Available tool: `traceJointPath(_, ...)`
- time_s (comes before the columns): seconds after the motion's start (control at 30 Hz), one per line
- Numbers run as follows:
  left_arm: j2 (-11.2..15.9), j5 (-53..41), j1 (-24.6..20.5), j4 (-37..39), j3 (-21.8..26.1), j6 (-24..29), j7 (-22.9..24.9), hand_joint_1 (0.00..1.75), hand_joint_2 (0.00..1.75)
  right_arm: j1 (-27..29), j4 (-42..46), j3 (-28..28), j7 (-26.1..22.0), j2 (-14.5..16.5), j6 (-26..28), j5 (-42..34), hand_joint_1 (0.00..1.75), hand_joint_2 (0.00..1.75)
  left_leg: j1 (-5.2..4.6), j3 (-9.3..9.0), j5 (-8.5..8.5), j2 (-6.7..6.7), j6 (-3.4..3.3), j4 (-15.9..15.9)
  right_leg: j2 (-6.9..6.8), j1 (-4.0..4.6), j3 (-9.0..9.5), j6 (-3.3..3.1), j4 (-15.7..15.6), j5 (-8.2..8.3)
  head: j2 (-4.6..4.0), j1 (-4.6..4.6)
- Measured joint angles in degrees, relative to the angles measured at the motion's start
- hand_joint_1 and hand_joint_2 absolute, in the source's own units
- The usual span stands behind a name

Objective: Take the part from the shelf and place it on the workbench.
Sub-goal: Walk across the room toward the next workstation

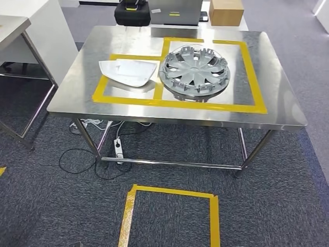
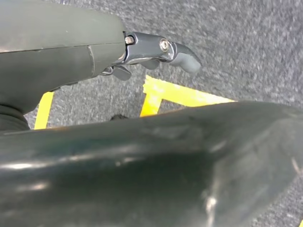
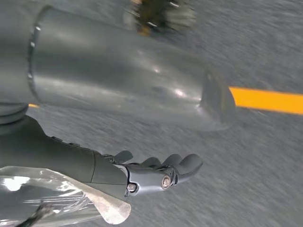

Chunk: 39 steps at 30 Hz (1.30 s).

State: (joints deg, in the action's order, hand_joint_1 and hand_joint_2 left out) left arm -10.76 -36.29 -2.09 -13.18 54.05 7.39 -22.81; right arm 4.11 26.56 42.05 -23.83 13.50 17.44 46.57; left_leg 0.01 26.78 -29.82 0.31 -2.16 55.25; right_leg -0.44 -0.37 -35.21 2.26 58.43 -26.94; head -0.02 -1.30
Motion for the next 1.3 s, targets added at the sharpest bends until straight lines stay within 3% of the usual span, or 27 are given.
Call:
traceJointPath(0.1, 0.0, -0.2, 0.0, 0.0, 0.0, -0.2, 0.0, 0.0, 0.0, -0.8, -3.9, 0.6, 2.0, -0.7, -0.6, 1.0, 0.0, 0.0, -0.1, 2.63, 2.13, 0.28, -0.67, -0.1, 0.26, -0.13, -2.73, 0.54, 9.4, -8.45, 0.0, 0.27)
traceJointPath(0.13, 0.0, -0.5, 0.0, 0.0, 0.0, -0.3, 0.1, 0.0, 0.0, -1.2, -5.1, 0.7, 3.5, -0.9, -1.1, 1.5, 0.0, 0.0, -0.17, 3.57, 2.83, 0.36, -0.66, 0.0, 0.26, -0.15, -3.08, 0.64, 12.7, -9.76, 0.0, 0.29)
traceJointPath(0.17, 0.0, -0.8, 0.0, 0.0, 0.0, -0.4, 0.3, 0.0, 0.0, -1.5, -6.2, 0.8, 5.4, -1.1, -1.7, 2.1, 0.0, 0.0, -0.23, 4.51, 3.5, 0.45, -0.61, 0.2, 0.26, -0.16, -2.74, 0.69, 14.6, -9.5, 0.0, 0.27)
traceJointPath(0.2, 0.0, -1.3, -0.1, 0.0, 0.0, -0.4, 0.6, 0.0, 0.0, -1.9, -7.2, 0.8, 7.8, -1.2, -2.3, 2.6, 0.0, 0.0, -0.25, 5.45, 4.13, 0.51, -0.5, 0.4, 0.25, -0.17, -1.51, 0.69, 14.6, -8.06, 0.0, 0.29)
traceJointPath(0.27, 0.0, -2.4, -0.2, 0.0, 0.0, -0.5, 1.3, 0.0, 0.0, -2.6, -9.1, 0.8, 13.1, -1.3, -4.4, 3.6, 0.0, 0.0, -0.26, 7.13, 5.21, 0.53, -0.15, 1.0, 0.25, -0.2, 3.85, 0.5, 8.9, -4.88, 0.0, 0.3)
traceJointPath(0.33, 0.0, -3.5, -0.4, 0.0, -0.1, -0.9, 1.7, 0.0, 0.0, -3.5, -10.4, 0.7, 17.1, -1.3, -7.7, 5.2, 0.0, 0.0, -0.43, 8.29, 5.94, 0.53, 0.37, 1.8, 0.27, -0.14, 10.23, -0.01, -0.1, -5.27, 0.0, 0.31)
traceJointPath(0.37, 0.0, -3.9, -0.5, 0.0, -0.2, -1.3, 1.7, 0.0, 0.0, -3.9, -10.9, 0.5, 18.3, -1.3, -9.2, 6.2, 0.0, 0.0, -0.49, 8.55, 6.29, 0.59, 0.69, 2.1, 0.31, -0.08, 12.0, -0.34, -3.1, -6.14, 0.0, 0.32)
traceJointPath(0.4, 0.0, -4.1, -0.7, 0.0, -0.2, -1.6, 1.7, 0.0, 0.0, -4.2, -11.3, 0.2, 19.0, -1.3, -10.3, 7.2, 0.0, 0.0, -0.5, 8.73, 6.64, 0.68, 1.03, 2.2, 0.35, 0.03, 12.64, -0.72, -4.6, -6.72, 0.0, 0.31)
traceJointPath(0.47, 0.1, -4.4, -1.0, 0.0, -0.2, -1.9, 1.7, 0.0, 0.0, -4.7, -12.2, -0.4, 20.5, -1.3, -12.2, 8.9, 0.0, 0.0, -0.29, 8.93, 6.93, 0.75, 1.8, 2.3, 0.42, 0.05, 11.94, -1.58, -4.7, -6.21, 0.0, 0.31)
traceJointPath(0.53, 0.1, -5.2, -0.9, 0.0, -0.3, -2.2, 1.7, 0.0, 0.0, -4.9, -12.9, -1.4, 22.6, -1.4, -14.7, 10.9, 0.0, 0.0, -0.08, 9.91, 3.74, 0.52, 2.55, 5.3, 0.56, -0.06, 11.13, -2.36, -4.7, -5.15, 0.0, 0.2)
traceJointPath(0.6, 0.2, -6.5, -0.9, 0.0, -0.6, -2.8, 2.0, 0.0, 0.0, -5.1, -13.5, -3.0, 25.7, -1.5, -19.0, 13.7, 0.0, 0.0, 0.07, 11.85, -1.79, 0.35, 3.07, 12.4, 0.96, 0.0, 10.08, -2.73, -4.5, -4.22, 0.0, 0.1)
traceJointPath(0.63, 0.3, -7.2, -0.9, 0.0, -0.9, -3.1, 2.1, 0.0, 0.0, -5.2, -13.7, -3.9, 27.3, -1.6, -21.3, 14.8, 0.0, 0.0, 0.12, 12.58, -3.59, 0.34, 3.2, 15.9, 1.23, 0.05, 9.52, -2.75, -4.4, -3.83, 0.0, 0.11)
traceJointPath(0.67, 0.4, -7.7, -0.9, 0.0, -1.2, -3.3, 2.3, 0.0, 0.0, -5.2, -13.9, -4.9, 28.7, -1.6, -23.2, 15.5, 0.0, 0.0, 0.14, 12.61, -4.24, 0.31, 3.22, 17.9, 1.58, 0.11, 9.12, -2.72, -4.2, -3.5, 0.0, 0.12)
traceJointPath(0.7, 0.5, -8.0, -0.9, 0.0, -1.5, -3.4, 2.4, 0.0, 0.0, -5.2, -14.1, -5.6, 29.5, -1.6, -24.2, 15.8, 0.0, 0.0, 0.15, 11.66, -3.66, 0.23, 3.13, 17.6, 2.01, 0.15, 8.74, -2.65, -4.0, -3.24, 0.0, 0.12)
traceJointPath(0.77, 0.6, -8.2, -0.9, 0.0, -1.7, -3.6, 2.5, 0.0, 0.0, -5.4, -14.3, -6.4, 30.4, -1.6, -24.6, 15.5, 0.0, 0.0, 0.14, 7.2, -0.34, -1.05, 2.53, 11.1, 3.18, 0.2, 8.24, -2.49, -3.4, -2.92, 0.0, 0.11)
traceJointPath(0.83, 0.8, -8.2, -0.7, 0.0, -1.8, -3.6, 2.6, 0.0, 0.0, -5.7, -14.5, -6.8, 30.7, -1.4, -24.6, 15.3, 0.0, 0.0, 0.26, 3.13, 1.76, -3.8, 1.68, 4.5, 4.41, 0.22, 7.4, -2.18, -3.0, -2.69, 0.0, 0.14)
traceJointPath(0.9, 1.0, -8.3, -0.5, 0.0, -1.8, -3.6, 2.6, 0.0, 0.0, -5.9, -14.6, -7.1, 30.9, -1.3, -24.7, 15.2, 0.0, 0.0, 0.22, 2.12, 1.85, -4.78, 1.21, 2.6, 5.72, 0.03, 6.78, -1.54, -2.8, -2.32, 0.0, 0.13)
traceJointPath(0.97, 1.0, -8.3, -0.7, 0.0, -1.8, -3.7, 2.6, 0.0, 0.0, -6.0, -14.7, -7.3, 30.9, -1.3, -24.7, 15.2, 0.0, 0.0, 0.24, 2.07, 1.91, -3.24, 0.92, 1.5, 6.46, -0.04, 6.1, -0.79, -2.6, -2.14, 0.0, 0.13)
traceJointPath(1.03, 1.0, -8.3, -0.9, 0.0, -1.9, -3.7, 2.6, 0.0, 0.0, -6.1, -14.8, -7.5, 31.1, -1.3, -24.8, 15.3, 0.0, 0.0, 0.53, 1.99, 2.12, -1.64, 0.36, 0.1, 4.37, 0.17, 4.16, -0.21, 0.1, -3.93, 0.0, 0.55)
traceJointPath(1.1, 1.0, -8.5, -0.8, 0.0, -1.9, -3.8, 2.8, 0.0, 0.0, -6.3, -14.8, -7.7, 31.6, -1.4, -25.0, 15.3, 0.0, 0.0, 0.58, 2.22, 2.37, -0.01, 0.04, -0.2, 1.63, 0.23, 0.83, 0.31, 7.1, -7.64, 0.0, 1.0)
traceJointPath(1.17, 1.0, -8.8, -0.6, 0.0, -1.9, -4.0, 3.0, 0.0, 0.0, -6.7, -14.8, -7.8, 32.5, -1.4, -24.9, 15.1, 0.0, 0.0, 0.52, 2.43, 2.42, 1.89, 0.05, 0.0, 0.84, 0.2, -1.57, 0.71, 13.2, -9.64, 0.0, 1.06)
traceJointPath(1.2, 1.0, -8.9, -0.5, 0.0, -1.9, -4.2, 3.1, 0.0, 0.0, -6.9, -14.8, -7.8, 33.2, -1.4, -24.9, 15.0, 0.0, 0.0, 0.51, 2.47, 2.42, 2.76, 0.06, 0.1, 0.61, 0.18, -1.34, 0.81, 13.4, -9.1, 0.0, 1.07)
traceJointPath(1.23, 1.0, -9.0, -0.6, 0.0, -1.9, -4.5, 3.1, 0.0, 0.0, -6.9, -14.8, -7.8, 34.0, -1.4, -24.8, 14.8, 0.0, 0.0, 0.52, 2.49, 2.41, 3.51, 0.11, 0.2, 0.21, 0.14, 0.1, 0.83, 11.2, -7.53, 0.0, 1.06)
traceJointPath(1.3, 1.0, -9.1, -0.8, 0.0, -2.0, -4.8, 3.2, 0.0, 0.0, -6.9, -14.8, -7.8, 35.4, -1.4, -24.8, 14.5, 0.0, 0.0, 0.37, 2.53, 2.25, 4.68, 0.42, 0.6, -2.19, 0.2, 4.53, 0.8, 3.1, -4.04, 0.0, 1.11)
